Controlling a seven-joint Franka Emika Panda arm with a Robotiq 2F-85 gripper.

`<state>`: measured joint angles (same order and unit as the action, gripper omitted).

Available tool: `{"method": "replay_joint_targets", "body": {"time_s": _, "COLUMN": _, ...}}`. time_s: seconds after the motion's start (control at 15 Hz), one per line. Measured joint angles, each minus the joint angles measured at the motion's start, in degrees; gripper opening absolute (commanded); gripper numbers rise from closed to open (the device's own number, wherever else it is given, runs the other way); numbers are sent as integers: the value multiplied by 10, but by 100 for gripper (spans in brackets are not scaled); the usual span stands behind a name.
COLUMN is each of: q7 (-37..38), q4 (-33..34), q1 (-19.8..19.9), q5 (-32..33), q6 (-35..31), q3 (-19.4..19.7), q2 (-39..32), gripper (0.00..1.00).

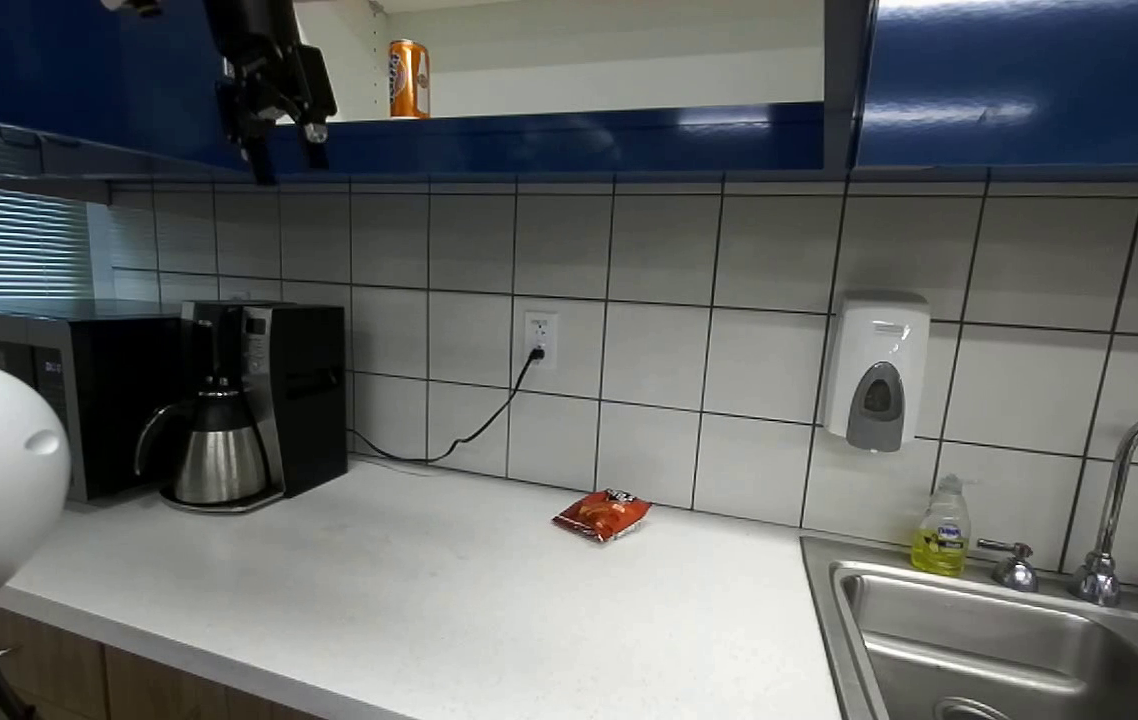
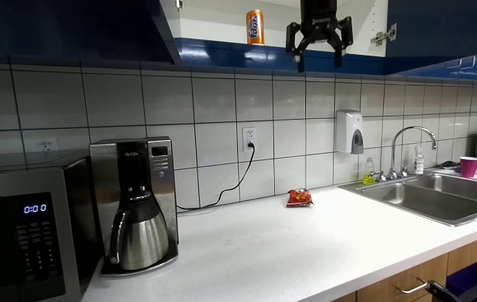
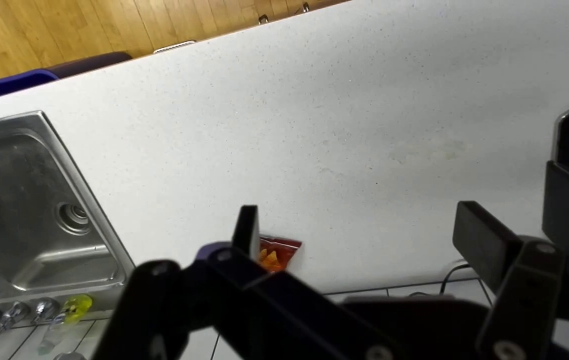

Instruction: Put the orange can in the open upper cabinet.

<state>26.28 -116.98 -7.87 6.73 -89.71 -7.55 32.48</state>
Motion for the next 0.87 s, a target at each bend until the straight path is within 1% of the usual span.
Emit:
{"method": "replay_joint_targets", "body": {"time_s": 0.27, "q7": -11, "q4": -63, "q1": 12, "q5": 0, "q6": -51, "q3": 0, "q2": 0, "gripper": 100}}
{"method": "replay_joint_targets", "body": {"time_s": 0.47, "q7": -20, "q4": -98, "q1": 20, "q5": 0, "q6": -89, "q3": 0, "q2": -6, "gripper": 100}}
{"method": "replay_joint_targets", "body": {"time_s": 0.67, "q7": -29, "q4": -116, "q1": 23, "q5": 0, "q6": -119, "q3": 1, "q2": -21, "gripper": 100}}
{"method": "replay_joint_targets", "body": {"time_s": 0.87, "q7": -30, "q4": -119, "q1": 24, "q5": 0, "q6": -128, "q3": 1, "q2": -33, "gripper": 100}}
